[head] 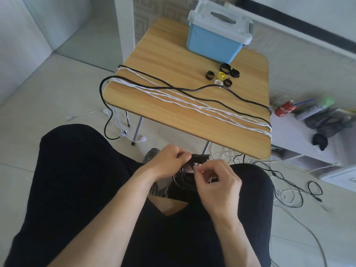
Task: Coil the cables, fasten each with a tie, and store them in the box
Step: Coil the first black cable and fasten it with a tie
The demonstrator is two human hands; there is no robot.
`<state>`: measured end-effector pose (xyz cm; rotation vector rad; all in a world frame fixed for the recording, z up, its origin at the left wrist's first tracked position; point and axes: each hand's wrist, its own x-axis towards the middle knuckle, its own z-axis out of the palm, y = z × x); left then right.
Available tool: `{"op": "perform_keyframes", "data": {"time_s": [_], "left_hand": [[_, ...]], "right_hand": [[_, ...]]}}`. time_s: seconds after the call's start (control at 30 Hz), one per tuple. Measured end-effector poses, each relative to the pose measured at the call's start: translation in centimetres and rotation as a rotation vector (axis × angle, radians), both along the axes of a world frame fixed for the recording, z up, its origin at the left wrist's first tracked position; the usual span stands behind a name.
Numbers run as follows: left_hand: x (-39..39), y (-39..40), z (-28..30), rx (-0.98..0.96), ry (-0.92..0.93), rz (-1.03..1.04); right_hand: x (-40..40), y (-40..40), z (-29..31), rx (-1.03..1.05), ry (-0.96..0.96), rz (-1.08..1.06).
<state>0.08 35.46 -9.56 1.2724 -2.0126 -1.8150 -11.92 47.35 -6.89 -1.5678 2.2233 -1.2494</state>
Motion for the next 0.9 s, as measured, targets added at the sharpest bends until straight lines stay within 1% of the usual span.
{"op": "perform_keyframes", "data": {"time_s": [0.07, 0.1, 0.2, 0.27, 0.33, 0.43, 0.57, 0.67, 0.8, 0.9], "left_hand": [[-0.3, 0.1, -0.1, -0.021, 0.002, 0.01], [-0.3, 0.1, -0.1, -0.006, 0.006, 0.026], [-0.2, 0.2, -0.3, 0.083, 0.057, 0.07], [0.0, 0.1, -0.2, 0.106, 0.075, 0.084], [-0.1, 0.0, -0.2, 0.106, 0.08, 0.093], [-0.2, -0.2, -0.3, 0.09, 0.062, 0.104], [-0.6, 0.6, -0.8, -0.053, 0.04, 0.04], [-1.0, 1.1, -1.1, -0.13, 0.027, -0.001], [-1.4, 1.1, -1.3, -0.175, 0.042, 0.019], [-1.5, 1.3, -1.6, -0.201, 0.049, 0.118]], "right_hand": [[0.3, -0.6, 0.0, 0.185, -0.001, 0.059], [0.3, -0.8, -0.2, 0.244, -0.002, 0.047], [0.2, -1.2, -0.3, 0.321, -0.035, -0.032], [0.2, -1.4, -0.3, 0.397, -0.052, -0.034], [0.4, -1.5, -0.2, 0.456, -0.115, -0.04], [0.0, -1.6, -0.3, 0.472, -0.294, -0.045], [-1.2, -1.5, -0.3, 0.553, -0.343, -0.002], [-1.7, -1.4, 0.0, 0.577, -0.46, -0.009], [-1.0, -0.9, -0.2, 0.478, -0.731, -0.151], [-0.4, -0.7, -0.3, 0.422, -0.818, -0.187]]}}
